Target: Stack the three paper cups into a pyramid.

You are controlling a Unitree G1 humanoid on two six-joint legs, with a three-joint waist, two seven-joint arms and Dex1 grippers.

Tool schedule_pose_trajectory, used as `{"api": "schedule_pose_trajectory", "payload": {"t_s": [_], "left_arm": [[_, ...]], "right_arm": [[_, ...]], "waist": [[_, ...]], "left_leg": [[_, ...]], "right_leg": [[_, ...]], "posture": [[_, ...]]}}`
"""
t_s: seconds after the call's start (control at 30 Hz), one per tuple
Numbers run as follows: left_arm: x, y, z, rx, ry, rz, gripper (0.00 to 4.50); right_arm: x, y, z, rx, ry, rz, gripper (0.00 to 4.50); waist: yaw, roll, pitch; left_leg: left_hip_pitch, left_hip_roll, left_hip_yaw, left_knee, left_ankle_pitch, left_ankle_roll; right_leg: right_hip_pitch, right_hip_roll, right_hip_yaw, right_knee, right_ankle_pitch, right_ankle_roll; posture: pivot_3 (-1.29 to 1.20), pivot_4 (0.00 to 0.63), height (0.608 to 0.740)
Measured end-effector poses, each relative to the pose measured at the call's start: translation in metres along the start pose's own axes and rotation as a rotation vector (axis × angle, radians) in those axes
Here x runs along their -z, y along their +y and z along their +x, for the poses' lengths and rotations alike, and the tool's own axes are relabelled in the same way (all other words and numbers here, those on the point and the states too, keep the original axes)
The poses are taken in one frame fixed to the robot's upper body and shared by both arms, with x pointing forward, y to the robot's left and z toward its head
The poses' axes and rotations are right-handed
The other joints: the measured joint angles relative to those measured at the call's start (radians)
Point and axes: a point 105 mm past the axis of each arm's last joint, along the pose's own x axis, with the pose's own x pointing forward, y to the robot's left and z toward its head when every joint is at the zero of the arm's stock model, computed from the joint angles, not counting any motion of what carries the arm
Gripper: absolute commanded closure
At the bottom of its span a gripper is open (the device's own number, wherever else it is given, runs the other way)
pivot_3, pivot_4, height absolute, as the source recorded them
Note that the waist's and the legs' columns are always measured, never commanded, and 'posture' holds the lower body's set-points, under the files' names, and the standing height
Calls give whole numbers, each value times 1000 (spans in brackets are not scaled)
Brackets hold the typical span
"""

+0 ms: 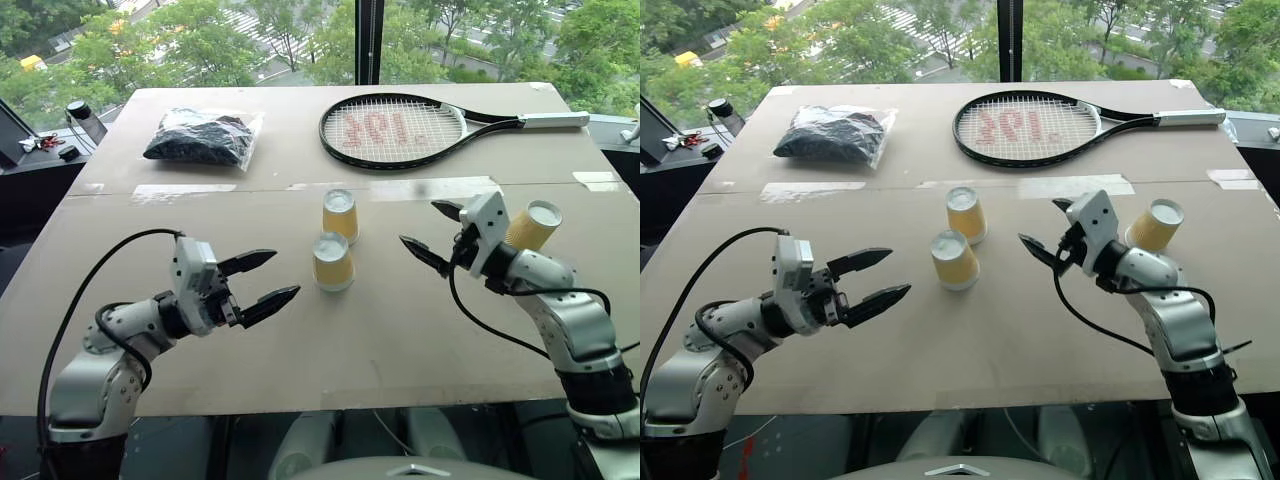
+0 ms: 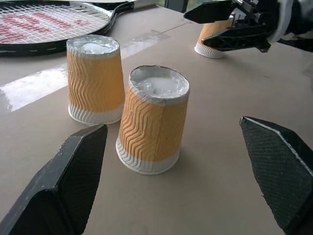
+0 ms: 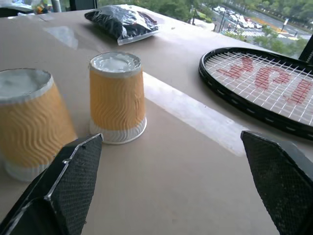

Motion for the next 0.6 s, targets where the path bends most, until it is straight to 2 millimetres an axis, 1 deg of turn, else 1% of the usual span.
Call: {"api": "schedule_pose_trajectory", "payload": {"t_s": [0.07, 0.1, 0.13, 0.23, 0.27, 0.33, 0.4, 0.5, 0.6], "left_arm": [[-3, -3, -6, -2, 6, -5, 58], [-5, -6, -14, -10, 4, -15, 58], [-7, -8, -18, -11, -4, -25, 58], [-11, -15, -36, -26, -19, -58, 58], [-11, -16, -45, -50, -16, -63, 58], [-10, -16, -52, -79, -11, -69, 58], [-11, -18, -57, -98, -17, -71, 58], [-13, -25, -56, -99, -32, -75, 58], [-14, -27, -56, -104, -37, -80, 58]], "right_arm": [[-3, 2, 11, -31, -5, 11, 0], [-4, 5, 21, -58, -4, 24, 0], [-5, 5, 27, -70, -3, 33, 0], [-7, 2, 42, -103, 9, 51, 0], [-9, 2, 49, -124, 14, 60, 0], [-12, 5, 57, -159, 19, 68, 0], [-15, 12, 66, -205, 18, 79, 0], [-17, 19, 78, -251, 30, 95, 0], [-16, 22, 84, -270, 39, 98, 0]], "waist": [[12, 1, 0], [13, 1, 0], [14, 1, 1], [8, 1, 1], [5, 1, 1], [1, 2, 1], [1, 2, 1], [-3, 2, 1], [-7, 2, 1]], "left_leg": [[-1, 0, -1, -1, 0, 0], [-1, 0, -1, -1, 0, 0], [-1, 0, 0, -1, 0, 0], [-1, 0, 2, -1, 0, 0], [-1, 0, 2, -1, 0, 0], [-1, 0, 2, -1, 0, 0], [-1, 0, 1, -1, 0, 0], [-1, 0, 2, -1, 0, 0], [-1, 0, 1, -1, 0, 0]], "right_leg": [[-1, 0, -1, 0, 0, 0], [-1, 0, -1, 0, 0, 0], [-1, 0, -1, 0, 0, 0], [-1, 0, 1, -1, 0, 0], [-1, 0, 1, -1, 0, 0], [-1, 0, 0, 0, 0, 0], [-1, 0, -1, 0, 0, 0], [-1, 0, 0, -1, 0, 0], [-1, 0, 0, 0, 0, 0]], "posture": [[0, 150, 740], [0, 150, 740], [0, 150, 740], [0, 150, 740], [0, 150, 740], [0, 150, 740], [0, 150, 740], [0, 150, 740], [0, 150, 740]]}}
